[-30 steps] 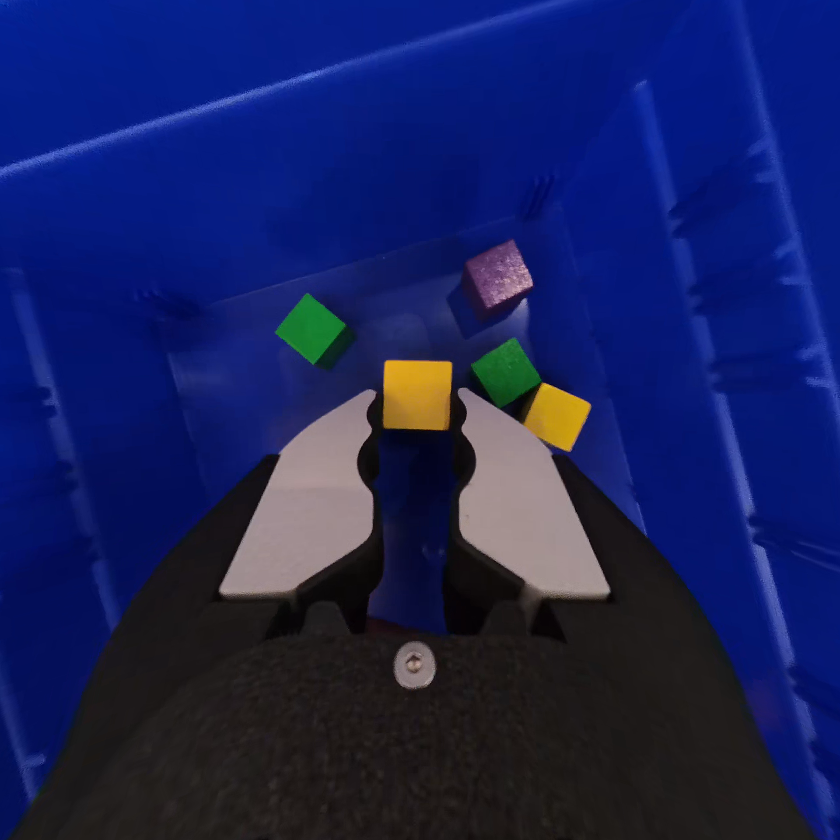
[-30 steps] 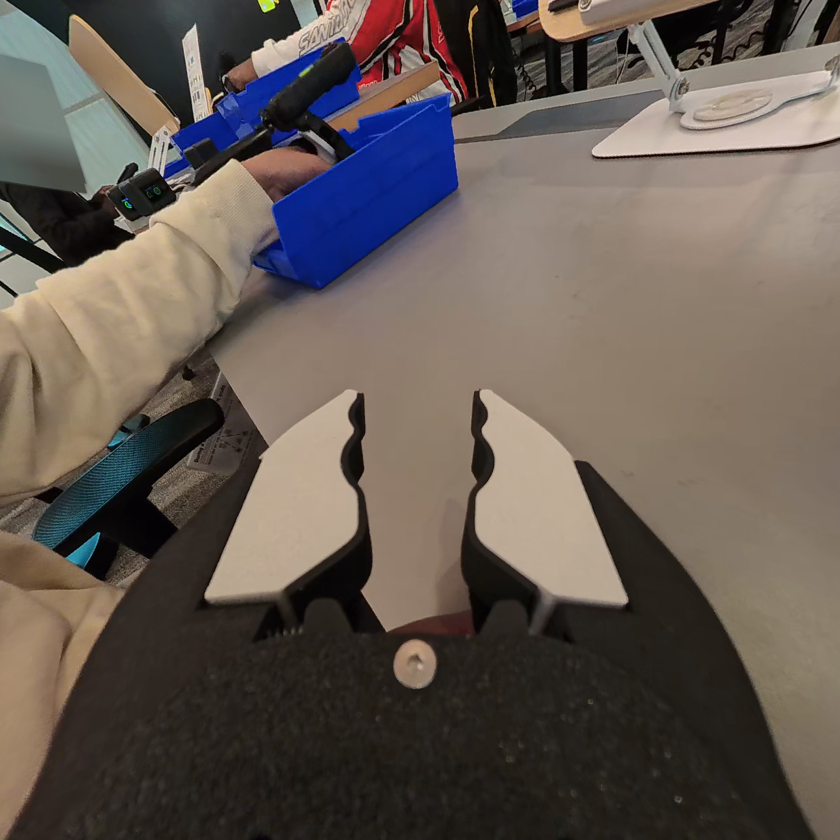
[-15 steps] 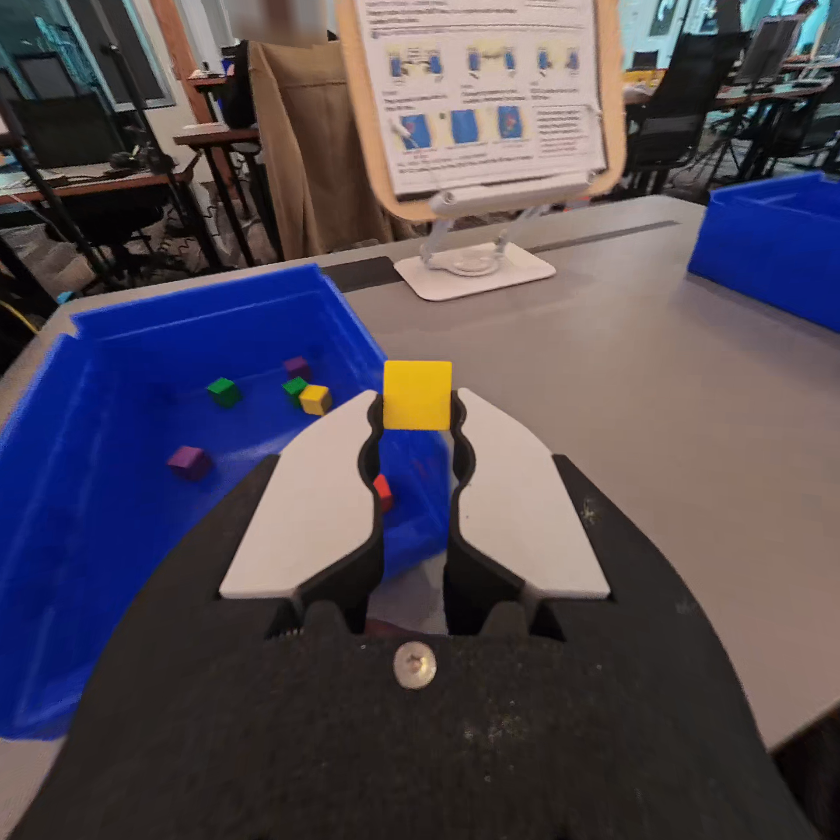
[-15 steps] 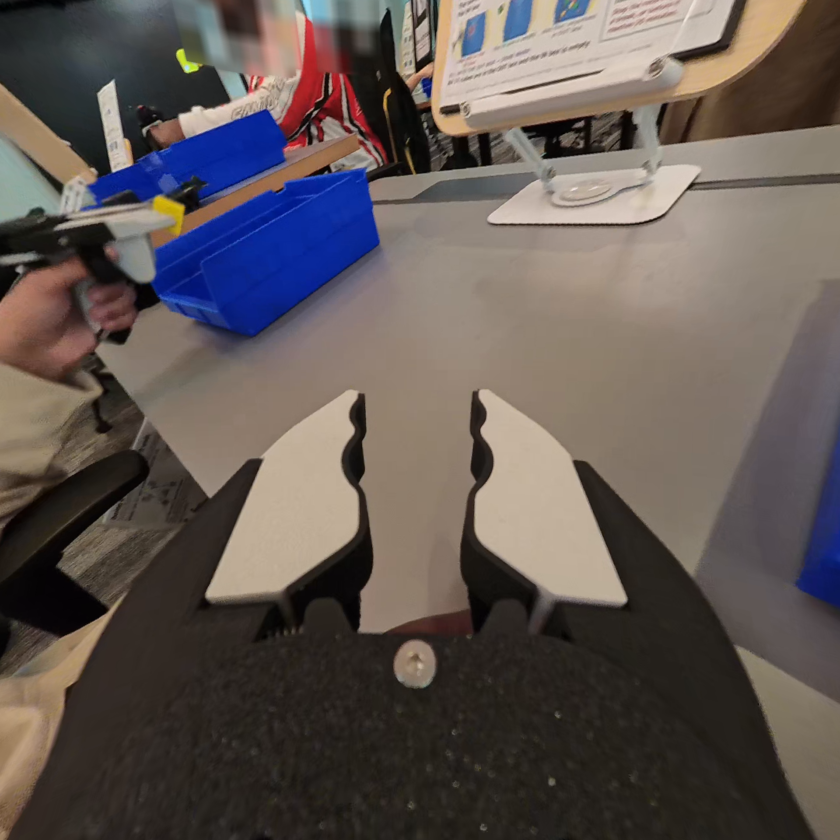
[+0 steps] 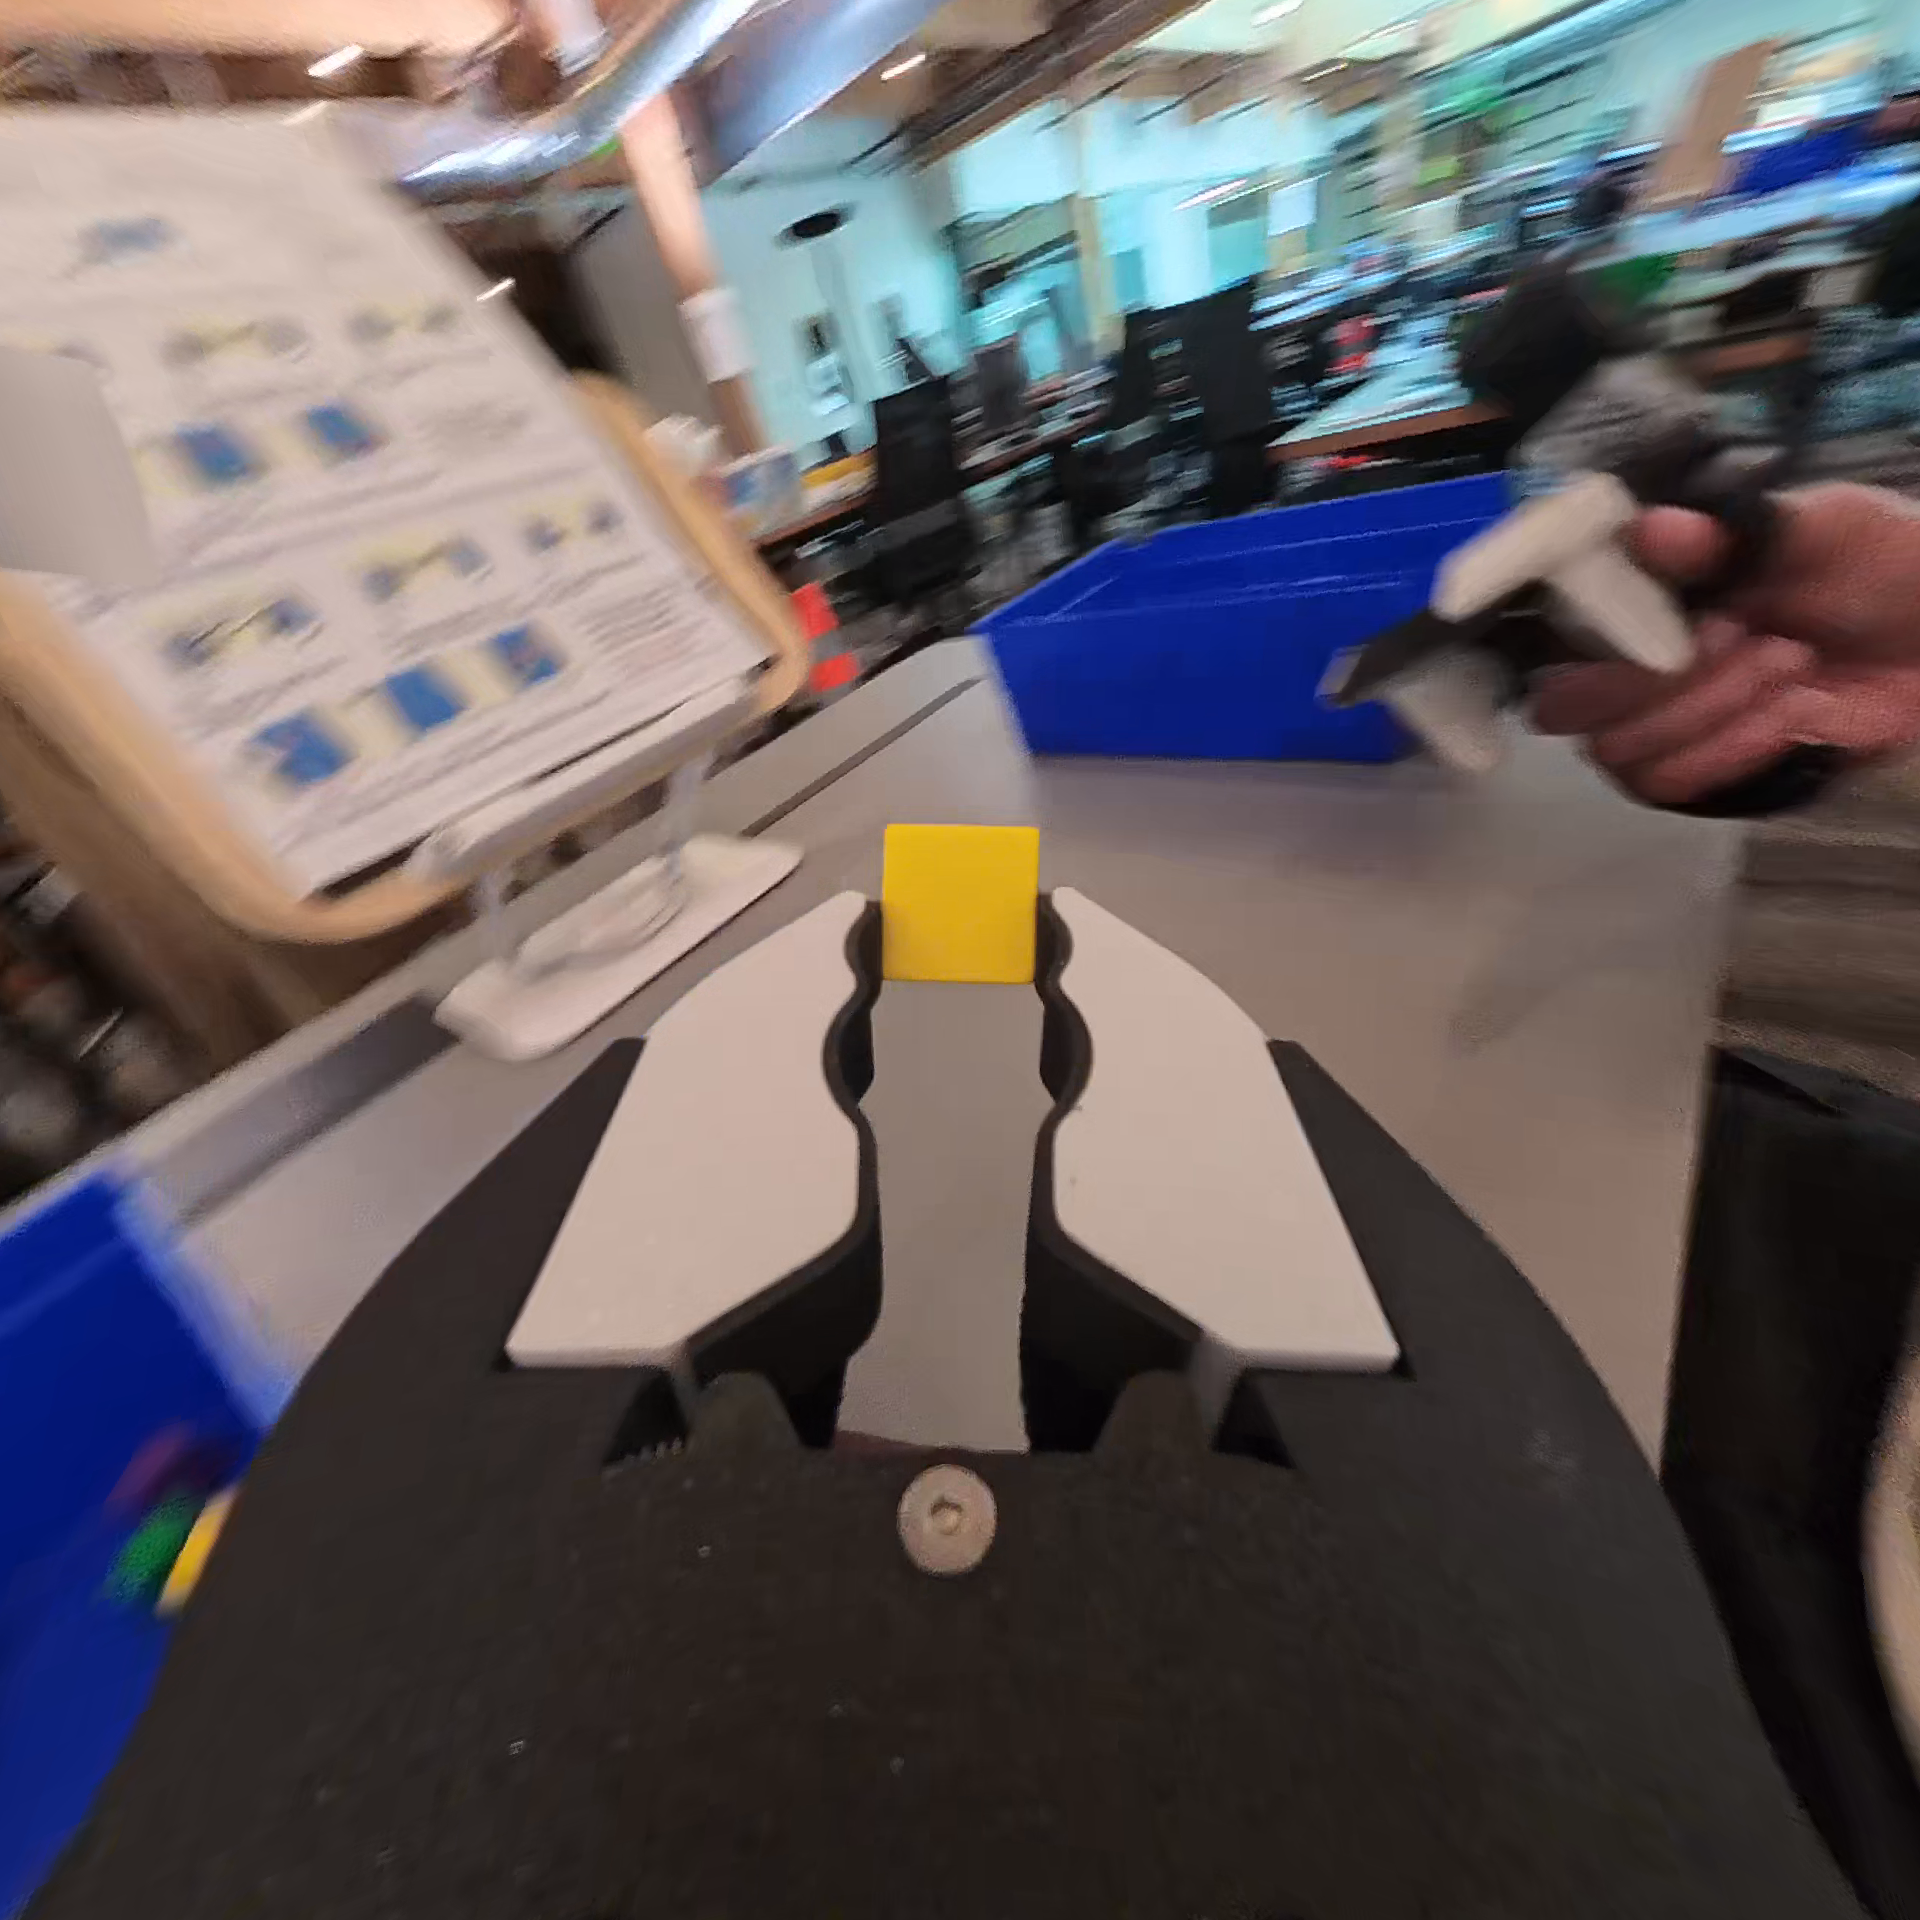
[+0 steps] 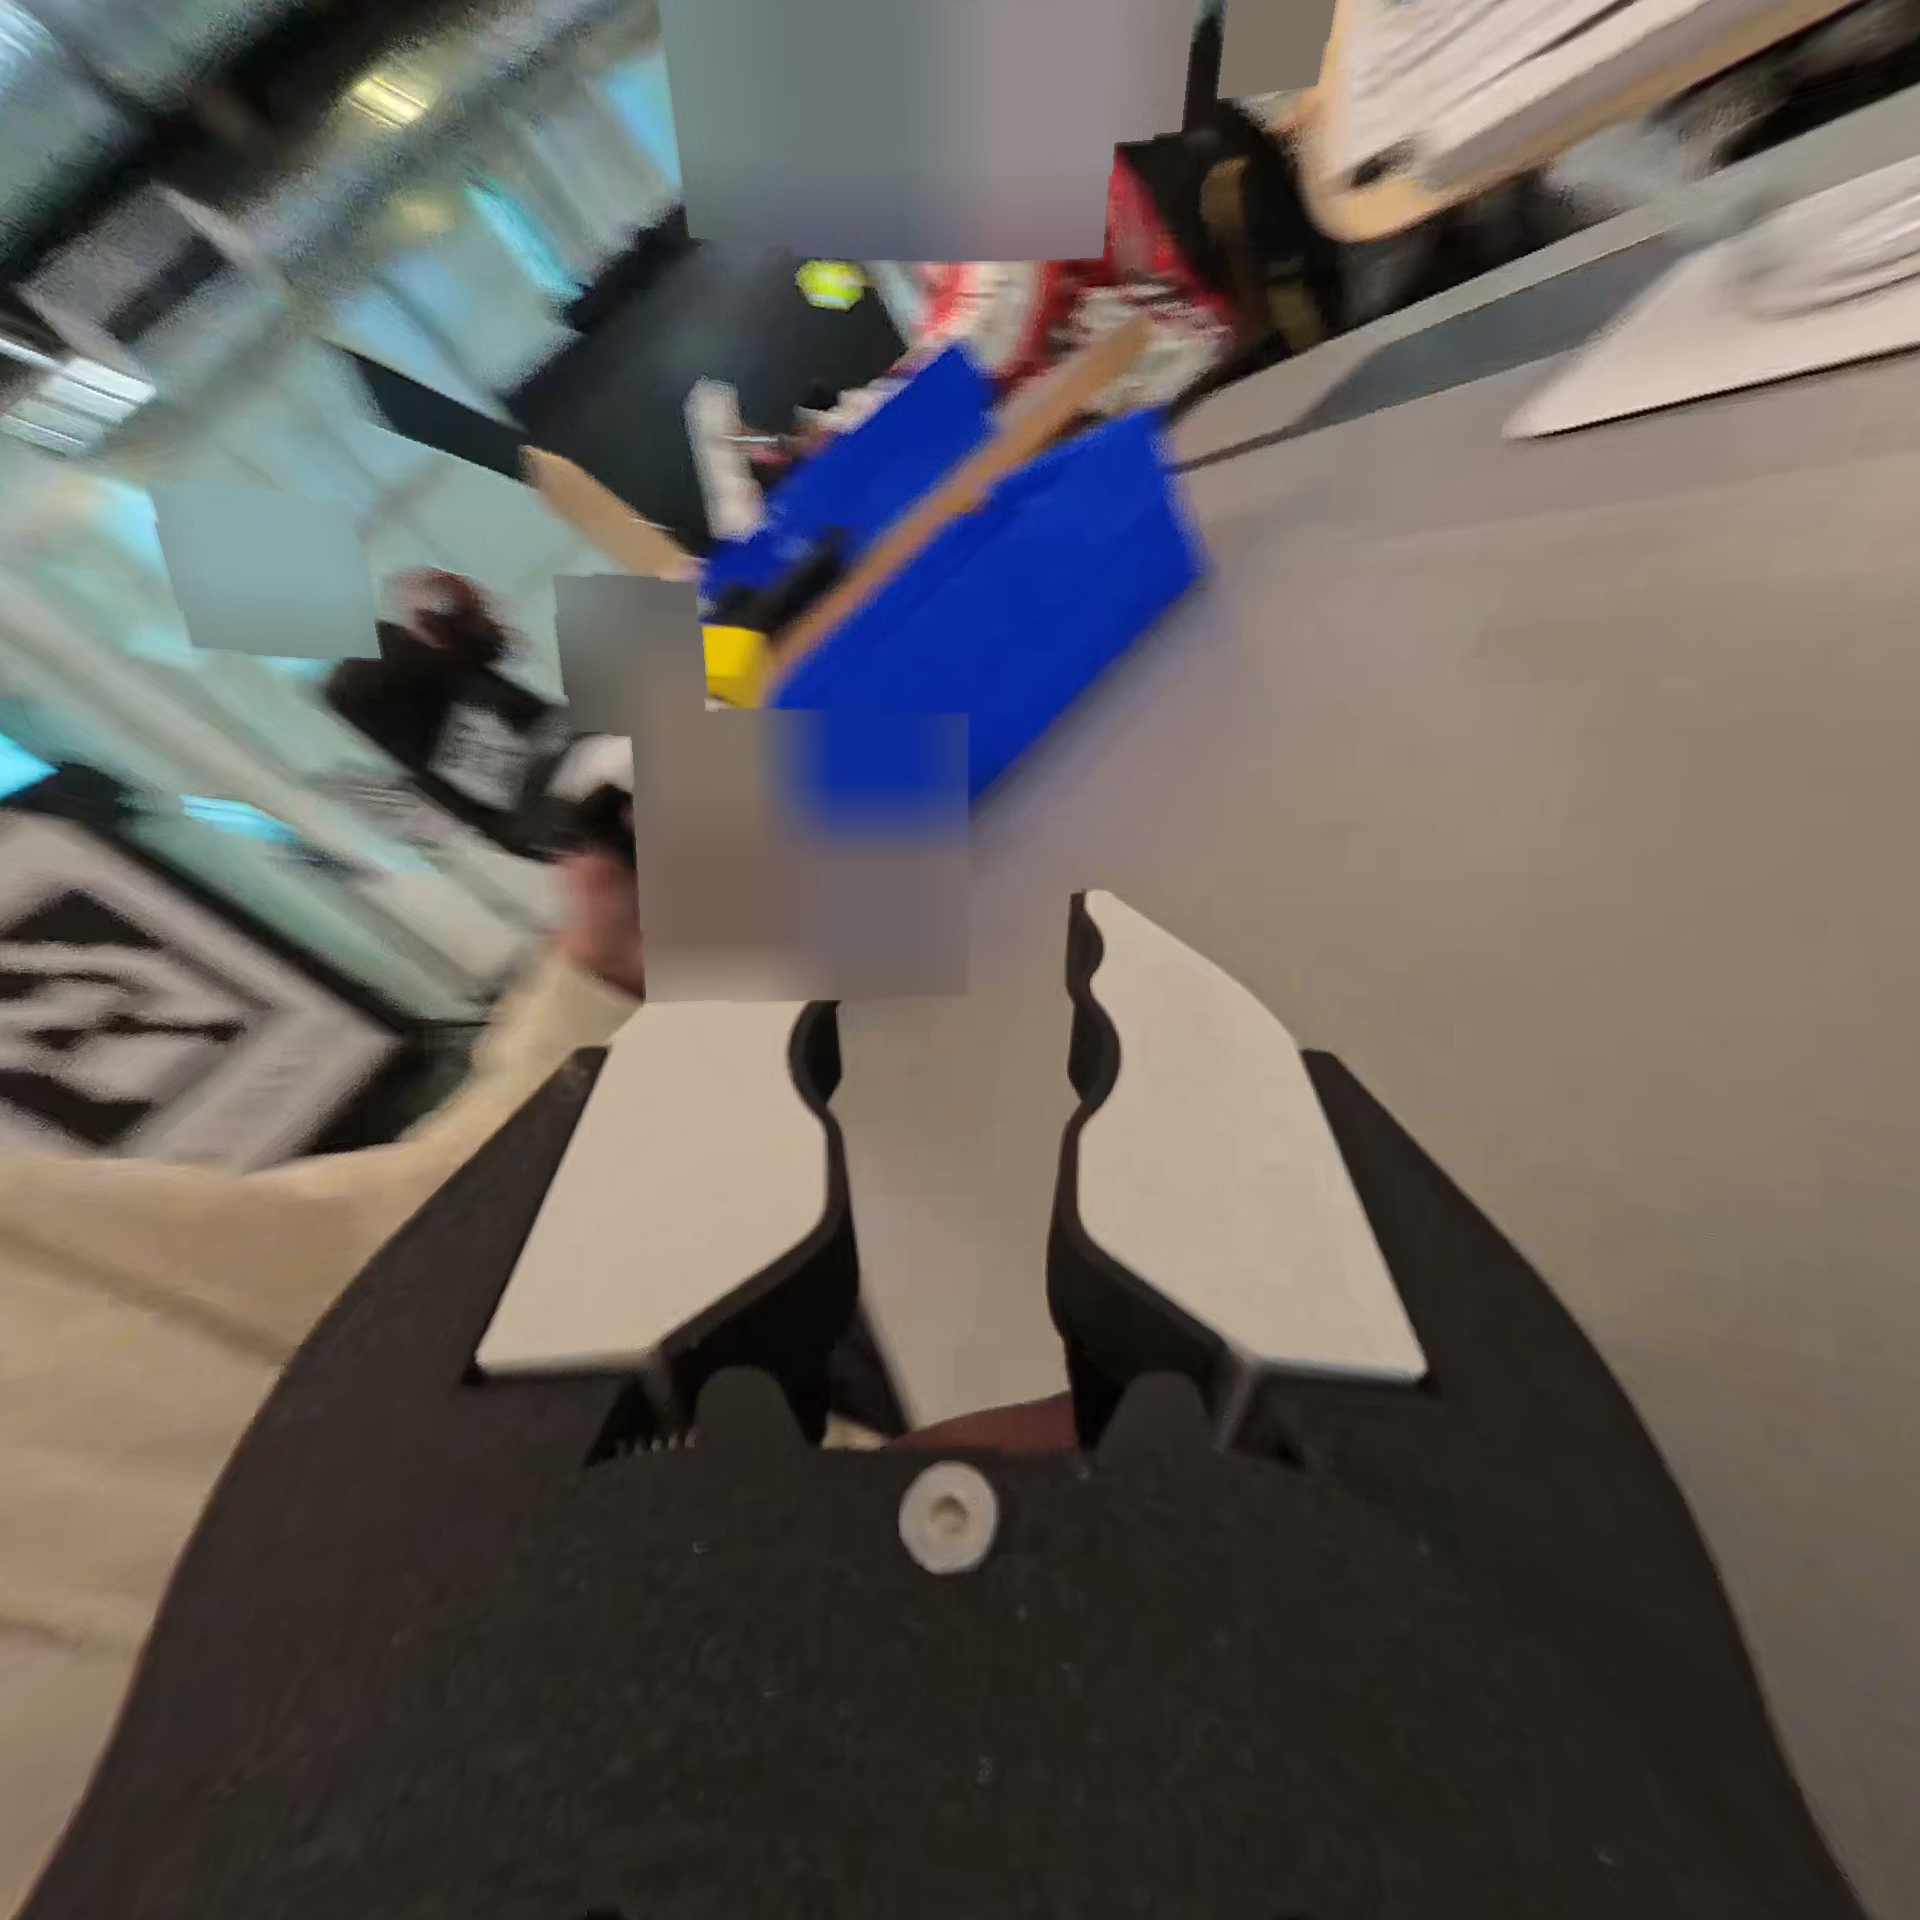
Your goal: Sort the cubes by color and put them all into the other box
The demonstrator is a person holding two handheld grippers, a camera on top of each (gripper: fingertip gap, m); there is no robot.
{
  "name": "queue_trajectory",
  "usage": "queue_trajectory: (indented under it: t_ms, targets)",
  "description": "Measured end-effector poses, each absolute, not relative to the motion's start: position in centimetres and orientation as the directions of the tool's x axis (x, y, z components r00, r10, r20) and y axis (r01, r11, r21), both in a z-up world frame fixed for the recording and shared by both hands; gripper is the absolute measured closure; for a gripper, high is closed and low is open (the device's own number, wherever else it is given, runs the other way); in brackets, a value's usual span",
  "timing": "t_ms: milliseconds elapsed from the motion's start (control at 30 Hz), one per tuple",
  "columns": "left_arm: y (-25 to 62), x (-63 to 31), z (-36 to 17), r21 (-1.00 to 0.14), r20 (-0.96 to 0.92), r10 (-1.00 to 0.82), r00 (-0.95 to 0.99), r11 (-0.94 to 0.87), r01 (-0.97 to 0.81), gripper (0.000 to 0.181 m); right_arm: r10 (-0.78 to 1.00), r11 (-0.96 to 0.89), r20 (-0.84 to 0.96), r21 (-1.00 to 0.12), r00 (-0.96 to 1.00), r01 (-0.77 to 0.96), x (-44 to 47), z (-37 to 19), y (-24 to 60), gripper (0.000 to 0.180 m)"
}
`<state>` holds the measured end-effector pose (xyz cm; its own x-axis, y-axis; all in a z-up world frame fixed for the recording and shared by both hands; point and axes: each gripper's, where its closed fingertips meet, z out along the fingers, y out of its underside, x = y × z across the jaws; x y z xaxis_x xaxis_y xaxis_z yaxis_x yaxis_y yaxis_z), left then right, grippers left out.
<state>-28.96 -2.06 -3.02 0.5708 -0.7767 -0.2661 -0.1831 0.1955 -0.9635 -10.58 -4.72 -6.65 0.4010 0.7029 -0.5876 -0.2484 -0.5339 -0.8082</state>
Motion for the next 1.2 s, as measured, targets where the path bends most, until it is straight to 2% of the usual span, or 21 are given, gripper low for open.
queue_trajectory:
  t_ms: [100, 167, 367, 467, 600, 700, 800, 867, 967, 1033, 1133, 1200]
  targets:
    - [-3.6, -23.5, -1.9, -0.932, -0.361, -0.873, 0.329, 0.324, -0.164, 0.153, 0.627, -0.765, -0.776, -0.598, -0.066, -0.239, -14.4, -2.5, -5.9, 0.134]
    - [-4.2, -20.7, -1.9, -0.92, -0.385, -0.898, 0.212, 0.356, -0.163, 0.153, 0.545, -0.838, -0.802, -0.52, -0.245, -0.163, -16.2, -1.1, -6.3, 0.133]
    - [-5.1, -16.7, -2.8, -0.874, -0.465, -0.881, 0.086, 0.441, -0.205, 0.153, 0.522, -0.851, -0.811, -0.517, -0.265, -0.094, -18.9, -2.5, -6.1, 0.128]
    - [-5.3, -16.3, -3.4, -0.863, -0.483, -0.872, 0.079, 0.459, -0.211, 0.153, 0.492, -0.867, -0.825, -0.494, -0.278, -0.069, -18.8, -3.5, -6.3, 0.143]
    - [-5.4, -16.1, -4.2, -0.865, -0.474, -0.877, 0.078, 0.448, -0.226, 0.153, 0.464, -0.882, -0.836, -0.466, -0.294, -0.068, -18.7, -4.2, -6.5, 0.143]
    - [-4.5, -16.5, -5.3, -0.864, -0.439, -0.887, 0.146, 0.372, -0.34, 0.153, 0.468, -0.883, -0.851, -0.463, -0.24, -0.08, -18.6, -4.9, -5.8, 0.143]
    - [-4.5, -18.0, -4.9, -0.872, -0.352, -0.906, 0.234, 0.227, -0.433, 0.118, 0.48, -0.877, -0.847, -0.462, -0.227, -0.133, -17.5, -4.3, -4.9, 0.143]
    - [-4.6, -20.0, -3.0, -0.912, -0.283, -0.894, 0.348, 0.139, -0.385, 0.116, 0.555, -0.829, -0.821, -0.532, -0.135, -0.173, -16.2, -4.2, -4.4, 0.143]
    - [-4.0, -23.9, -2.0, -0.966, -0.122, -0.83, 0.545, -0.026, -0.256, 0.116, 0.702, -0.676, -0.697, -0.717, 0.145, -0.172, -14.1, -5.4, -4.1, 0.143]
    - [-3.3, -26.8, -3.3, -0.979, -0.039, -0.736, 0.676, -0.108, -0.175, 0.118, 0.736, -0.553, -0.566, -0.819, 0.37, -0.153, -12.2, -6.6, -3.6, 0.143]
    - [-2.5, -31.0, -6.3, -0.987, 0.006, -0.569, 0.823, -0.135, -0.086, 0.127, 0.666, -0.366, -0.301, -0.929, 0.682, -0.052, -8.8, -8.7, -2.9, 0.143]
    - [-2.4, -32.9, -8.1, -0.985, -0.055, -0.481, 0.875, -0.12, -0.128, 0.13, 0.602, -0.292, -0.166, -0.956, 0.781, 0.022, -7.1, -9.6, -3.2, 0.143]
